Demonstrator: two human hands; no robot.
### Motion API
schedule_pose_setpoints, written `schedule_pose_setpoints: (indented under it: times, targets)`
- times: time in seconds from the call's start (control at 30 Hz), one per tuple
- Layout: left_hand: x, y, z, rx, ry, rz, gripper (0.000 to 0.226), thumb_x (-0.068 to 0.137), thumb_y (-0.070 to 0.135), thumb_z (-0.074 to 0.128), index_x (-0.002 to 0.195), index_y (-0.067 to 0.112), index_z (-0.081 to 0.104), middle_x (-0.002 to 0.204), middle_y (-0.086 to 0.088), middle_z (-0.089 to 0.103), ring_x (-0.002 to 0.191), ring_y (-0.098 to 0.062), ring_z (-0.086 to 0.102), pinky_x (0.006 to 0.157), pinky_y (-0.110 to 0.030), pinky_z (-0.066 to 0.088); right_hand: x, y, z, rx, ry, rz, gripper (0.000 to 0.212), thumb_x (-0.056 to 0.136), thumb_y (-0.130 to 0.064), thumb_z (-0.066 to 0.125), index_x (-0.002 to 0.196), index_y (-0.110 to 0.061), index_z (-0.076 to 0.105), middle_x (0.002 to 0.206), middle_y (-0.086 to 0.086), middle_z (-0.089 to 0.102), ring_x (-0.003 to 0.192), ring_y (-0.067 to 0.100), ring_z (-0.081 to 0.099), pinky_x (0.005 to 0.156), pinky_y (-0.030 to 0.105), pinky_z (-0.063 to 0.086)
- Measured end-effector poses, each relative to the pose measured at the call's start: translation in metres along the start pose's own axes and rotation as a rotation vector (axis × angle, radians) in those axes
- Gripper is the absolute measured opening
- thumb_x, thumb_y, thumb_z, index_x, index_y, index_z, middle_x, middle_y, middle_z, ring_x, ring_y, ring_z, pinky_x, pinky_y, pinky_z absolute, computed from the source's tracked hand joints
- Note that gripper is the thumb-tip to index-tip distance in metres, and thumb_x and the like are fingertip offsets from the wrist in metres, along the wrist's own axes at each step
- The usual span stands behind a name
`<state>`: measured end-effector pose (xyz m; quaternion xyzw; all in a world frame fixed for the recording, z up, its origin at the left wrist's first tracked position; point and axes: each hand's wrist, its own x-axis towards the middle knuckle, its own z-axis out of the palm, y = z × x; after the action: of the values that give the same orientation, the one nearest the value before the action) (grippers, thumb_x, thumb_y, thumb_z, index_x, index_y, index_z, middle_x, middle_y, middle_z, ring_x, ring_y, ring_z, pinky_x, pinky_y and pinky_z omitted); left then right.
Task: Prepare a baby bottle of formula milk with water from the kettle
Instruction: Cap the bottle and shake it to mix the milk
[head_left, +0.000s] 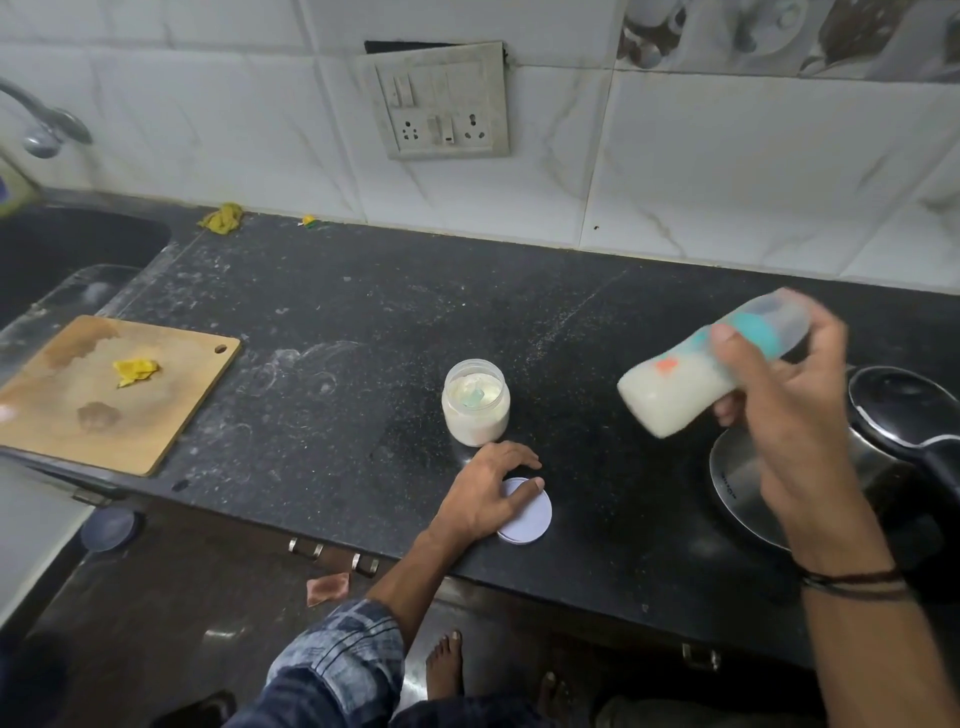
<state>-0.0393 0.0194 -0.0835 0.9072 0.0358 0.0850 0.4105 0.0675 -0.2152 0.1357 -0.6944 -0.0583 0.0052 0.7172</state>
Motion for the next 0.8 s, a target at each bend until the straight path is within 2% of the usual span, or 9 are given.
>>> schedule_pose_setpoints:
  times: [0.13,0.2,0.27,0.33,0.43,0.5,0.6,0.7,0.8]
  targets:
    - [0.0,-0.001,0.0,-0.001,0.006,0.005,0.023,0.097,0.041,0.066,0.114,0.027,0.071,0.122,0.018,0.065,0.114,-0.001,0.055,0.098,-0.03,0.049,0.014,-0.012,-0.009,-0.114,-0.065,0.005,0.061,0.069,-0.052,0.087,0.118,-0.053,0.051,0.093,0.0,0.074,0.049,0.009,0.057,0.044,0.021,0.049]
    - [0.0,-0.001,0.0,-0.004,0.007,0.01,0.023,0.096,0.041,0.066,0.114,0.027,0.071,0.122,0.018,0.065,0.114,-0.002,0.055,0.098,-0.032,0.049,0.013,-0.011,-0.008,-0.135,-0.09,0.002,0.058,0.067,-0.052,0.087,0.114,-0.059,0.054,0.085,-0.004,0.075,0.049,0.008,0.058,0.043,0.02,0.049]
    - [0.0,0.0,0.0,-0.003,0.009,0.006,0.024,0.096,0.042,0.065,0.114,0.027,0.071,0.122,0.017,0.066,0.114,-0.002,0.055,0.098,-0.032,0.05,0.012,-0.008,-0.005,-0.066,-0.02,-0.025,0.055,0.073,-0.05,0.086,0.117,-0.054,0.052,0.085,-0.011,0.075,0.051,0.007,0.058,0.043,0.02,0.048]
    - [0.0,0.0,0.0,-0.001,0.014,0.009,0.023,0.097,0.041,0.066,0.114,0.026,0.071,0.122,0.016,0.066,0.114,-0.002,0.055,0.098,-0.033,0.05,0.013,-0.005,-0.002,-0.023,0.021,-0.032,0.057,0.075,-0.049,0.084,0.12,-0.048,0.049,0.092,-0.005,0.074,0.05,0.009,0.058,0.042,0.021,0.046]
    - [0.0,-0.001,0.0,0.0,0.012,0.015,0.023,0.097,0.039,0.066,0.114,0.026,0.071,0.122,0.015,0.066,0.114,-0.003,0.056,0.098,-0.034,0.051,0.009,-0.003,0.003,-0.116,-0.094,0.015,0.059,0.068,-0.051,0.087,0.116,-0.056,0.053,0.101,0.008,0.071,0.05,0.007,0.058,0.043,0.021,0.047]
    - [0.001,-0.002,0.0,0.001,0.011,0.019,0.022,0.097,0.039,0.067,0.114,0.026,0.071,0.122,0.015,0.066,0.113,-0.003,0.056,0.097,-0.034,0.051,0.007,-0.002,0.004,-0.089,-0.085,0.002,0.057,0.07,-0.05,0.087,0.116,-0.057,0.055,0.096,0.0,0.073,0.052,0.006,0.059,0.044,0.021,0.048]
    - [0.001,-0.001,0.0,0.002,0.006,0.013,0.022,0.097,0.039,0.067,0.114,0.026,0.071,0.122,0.016,0.066,0.113,-0.003,0.056,0.098,-0.034,0.051,0.007,-0.002,0.005,0.014,0.033,-0.035,0.057,0.079,-0.047,0.084,0.125,-0.044,0.05,0.094,-0.005,0.073,0.053,0.009,0.058,0.044,0.021,0.047]
    - [0.001,-0.001,-0.001,0.003,0.003,0.014,0.023,0.097,0.04,0.066,0.114,0.026,0.071,0.122,0.016,0.066,0.113,-0.003,0.056,0.098,-0.033,0.05,0.005,-0.002,0.007,-0.053,-0.028,0.008,0.058,0.072,-0.051,0.085,0.12,-0.05,0.052,0.091,0.0,0.073,0.05,0.008,0.057,0.044,0.021,0.049]
    - [0.0,-0.001,0.0,-0.006,0.005,0.013,0.024,0.097,0.04,0.066,0.114,0.025,0.072,0.122,0.015,0.066,0.114,-0.004,0.056,0.099,-0.034,0.05,0.003,-0.003,0.005,-0.011,-0.014,-0.01,0.054,0.076,-0.048,0.084,0.121,-0.048,0.054,0.086,-0.01,0.075,0.05,0.007,0.056,0.043,0.02,0.048]
